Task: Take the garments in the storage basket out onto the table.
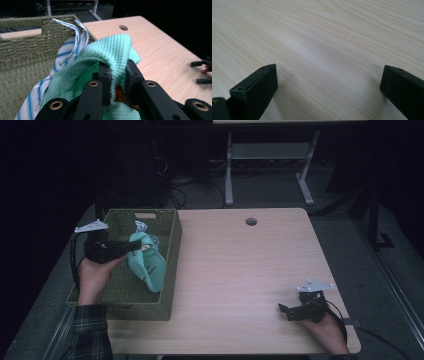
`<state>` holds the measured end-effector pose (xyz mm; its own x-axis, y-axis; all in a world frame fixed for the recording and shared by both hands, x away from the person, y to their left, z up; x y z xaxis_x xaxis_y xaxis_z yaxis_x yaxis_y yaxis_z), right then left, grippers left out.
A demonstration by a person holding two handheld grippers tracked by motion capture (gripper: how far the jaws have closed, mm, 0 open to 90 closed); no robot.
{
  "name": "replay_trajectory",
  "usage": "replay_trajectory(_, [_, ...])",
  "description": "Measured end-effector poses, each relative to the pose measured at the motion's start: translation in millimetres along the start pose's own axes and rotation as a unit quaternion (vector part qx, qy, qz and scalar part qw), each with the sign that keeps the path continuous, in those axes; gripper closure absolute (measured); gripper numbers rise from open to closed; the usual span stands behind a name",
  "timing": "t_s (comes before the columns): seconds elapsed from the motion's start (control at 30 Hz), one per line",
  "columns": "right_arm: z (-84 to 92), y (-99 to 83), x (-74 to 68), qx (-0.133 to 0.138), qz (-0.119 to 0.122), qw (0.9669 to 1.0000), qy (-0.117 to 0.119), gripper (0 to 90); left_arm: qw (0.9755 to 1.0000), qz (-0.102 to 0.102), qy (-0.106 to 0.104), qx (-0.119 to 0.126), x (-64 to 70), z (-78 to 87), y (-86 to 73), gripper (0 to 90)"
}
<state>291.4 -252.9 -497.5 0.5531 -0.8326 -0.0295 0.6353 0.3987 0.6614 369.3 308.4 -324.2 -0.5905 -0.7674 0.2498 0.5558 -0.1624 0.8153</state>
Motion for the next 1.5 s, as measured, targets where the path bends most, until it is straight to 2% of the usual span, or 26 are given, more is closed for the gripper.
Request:
replay_trajectory(0.43, [-0.2,0.1,-0.1,0.001,-0.002,1.0,0.0,1.1,0.9995,-0.024,-0.01,0.019,12.4,13.2,30.2,77.8])
replay_trajectory(0.53, [0.0,0.0,0.0,0.0,-0.001,1.0,-0.001,1.1,0.9993,-0.023,-0.014,0.026,15.8,16.5,35.7,77.8])
replay_trajectory(1.0, [-0.2,0.2,0.2,0.002,-0.001,1.0,-0.002,1.1,0.9957,-0.05,-0.053,0.057,38.0,26.4,66.0,77.8])
replay_trajectory(1.27, [-0.2,0.2,0.1,0.001,-0.002,1.0,-0.001,1.1,0.9934,-0.067,-0.072,0.059,55.0,22.1,80.2,77.8])
replay_trajectory(1.5, [-0.2,0.2,0.2,0.001,-0.002,1.0,-0.001,1.1,0.9909,-0.077,-0.094,0.057,69.7,7.4,86.3,77.8])
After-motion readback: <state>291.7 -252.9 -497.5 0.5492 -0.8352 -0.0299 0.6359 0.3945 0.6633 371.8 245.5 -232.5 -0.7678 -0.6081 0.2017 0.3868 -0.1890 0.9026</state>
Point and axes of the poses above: each handheld gripper's, and its own axes: z roughly backward along the jaws, y roughly out of its top, x roughly to its right, the point moved 2 cm from there along -z, roughly forward along the jaws, and after that the axes turned 3 degrees about -x, right-handed, at the moved point
